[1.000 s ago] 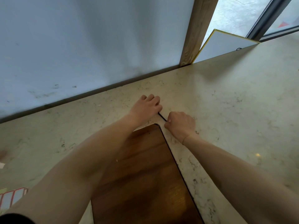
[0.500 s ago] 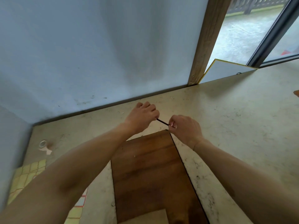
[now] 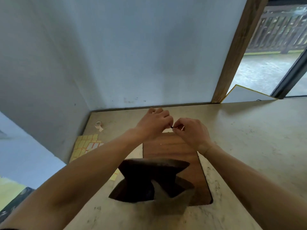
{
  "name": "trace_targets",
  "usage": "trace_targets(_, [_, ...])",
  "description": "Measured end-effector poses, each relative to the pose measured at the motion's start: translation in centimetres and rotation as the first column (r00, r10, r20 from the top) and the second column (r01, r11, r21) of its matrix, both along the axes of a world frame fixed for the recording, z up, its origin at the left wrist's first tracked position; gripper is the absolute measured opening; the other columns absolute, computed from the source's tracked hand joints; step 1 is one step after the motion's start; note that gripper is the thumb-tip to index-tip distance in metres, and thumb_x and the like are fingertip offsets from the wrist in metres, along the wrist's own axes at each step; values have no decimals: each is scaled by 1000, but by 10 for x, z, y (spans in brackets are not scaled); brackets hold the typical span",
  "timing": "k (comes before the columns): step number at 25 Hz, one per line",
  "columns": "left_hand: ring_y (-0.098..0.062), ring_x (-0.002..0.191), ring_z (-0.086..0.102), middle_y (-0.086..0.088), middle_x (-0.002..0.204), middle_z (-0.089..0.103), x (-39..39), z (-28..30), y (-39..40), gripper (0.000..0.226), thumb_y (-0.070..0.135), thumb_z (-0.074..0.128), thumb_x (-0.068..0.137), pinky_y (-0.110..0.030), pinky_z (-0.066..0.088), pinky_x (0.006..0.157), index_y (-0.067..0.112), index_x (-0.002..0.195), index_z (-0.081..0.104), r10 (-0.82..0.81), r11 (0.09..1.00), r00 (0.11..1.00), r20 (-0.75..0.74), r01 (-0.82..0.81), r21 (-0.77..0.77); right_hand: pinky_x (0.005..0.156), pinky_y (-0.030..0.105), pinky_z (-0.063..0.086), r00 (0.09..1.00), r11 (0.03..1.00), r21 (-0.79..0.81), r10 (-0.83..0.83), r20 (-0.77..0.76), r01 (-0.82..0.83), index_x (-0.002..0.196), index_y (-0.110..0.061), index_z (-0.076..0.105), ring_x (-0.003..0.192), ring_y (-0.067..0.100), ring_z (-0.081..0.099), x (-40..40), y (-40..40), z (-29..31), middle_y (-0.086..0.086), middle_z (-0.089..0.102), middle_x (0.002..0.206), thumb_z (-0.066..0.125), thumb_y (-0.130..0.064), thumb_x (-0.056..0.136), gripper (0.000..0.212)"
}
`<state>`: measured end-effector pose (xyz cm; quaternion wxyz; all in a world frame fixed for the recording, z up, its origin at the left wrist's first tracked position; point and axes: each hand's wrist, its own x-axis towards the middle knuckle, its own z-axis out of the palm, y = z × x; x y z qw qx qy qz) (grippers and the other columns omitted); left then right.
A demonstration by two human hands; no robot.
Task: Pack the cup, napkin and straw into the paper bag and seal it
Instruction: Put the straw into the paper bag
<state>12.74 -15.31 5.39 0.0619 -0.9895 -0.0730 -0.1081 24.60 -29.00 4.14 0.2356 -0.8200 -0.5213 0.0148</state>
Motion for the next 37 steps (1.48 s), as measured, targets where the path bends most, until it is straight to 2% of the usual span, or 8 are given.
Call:
trace_targets(7, [-24,107,54,0,113,61,-85,24,-32,17,25,53,96,-43,34,97,25,111,61,48,999,998,36,-47,-20,75,28,54,995,995,-10,99,-13,-99,97,-29,73,80,8,64,-72,-21,38,-12,72,90,59,-41,89,20])
trace_targets(11, [-21,93,61,0,101,65,-129,30,-49,10,28,62,91,-42,37,93,23,99,66,85,995,976,199,-73,-68,78,26,55,994,994,-28,104,-33,-105,96,-27,72,78,5,63,-95,-35,47,-11,71,88,64,-37,87,16])
trace_targets(13, [-17,85,62,3,95,66,-151,28,-59,6,27,64,89,-39,39,90,23,94,67,66,991,973,220,-39,-128,76,24,55,988,995,8,103,-116,-103,93,-27,73,75,3,62,-103,-46,45,-13,69,83,67,-37,85,14])
trace_targets(17, [-8,79,61,11,91,68,-175,27,-75,9,34,65,88,-37,41,93,28,93,68,16,977,999,-36,-24,-210,75,23,56,945,972,-79,193,-262,-221,87,-31,71,70,1,62,-123,-64,35,-17,64,75,68,-35,84,6])
trace_targets(22, [-9,94,61,13,102,67,-186,19,-84,33,58,53,87,-37,36,99,33,107,64,65,985,942,-328,-113,-128,79,30,56,957,913,-292,251,-145,-283,90,-31,64,81,6,61,-134,-59,36,-13,64,88,61,-30,89,3])
trace_targets(26, [-13,109,57,13,110,65,-184,12,-83,62,78,49,74,-43,34,104,35,117,60,126,982,918,-375,-170,-88,76,37,56,967,861,-453,256,-9,-232,92,-24,62,78,17,62,-140,-50,39,-3,64,88,52,-27,92,10])
trace_targets(32, [-17,127,46,11,128,59,-181,7,-78,92,91,50,56,-41,27,114,33,127,53,161,967,882,-443,-230,-106,77,38,56,978,783,-604,209,25,-151,91,-25,62,81,19,62,-127,-62,35,-2,64,90,55,-26,88,8])
trace_targets(37, [-24,144,23,-2,153,34,-178,6,-86,120,90,56,53,-43,9,121,24,148,26,199,972,840,-505,-235,-8,65,33,54,962,722,-686,242,130,-89,73,-21,53,75,22,62,-131,-65,41,-1,55,72,54,-18,86,14])
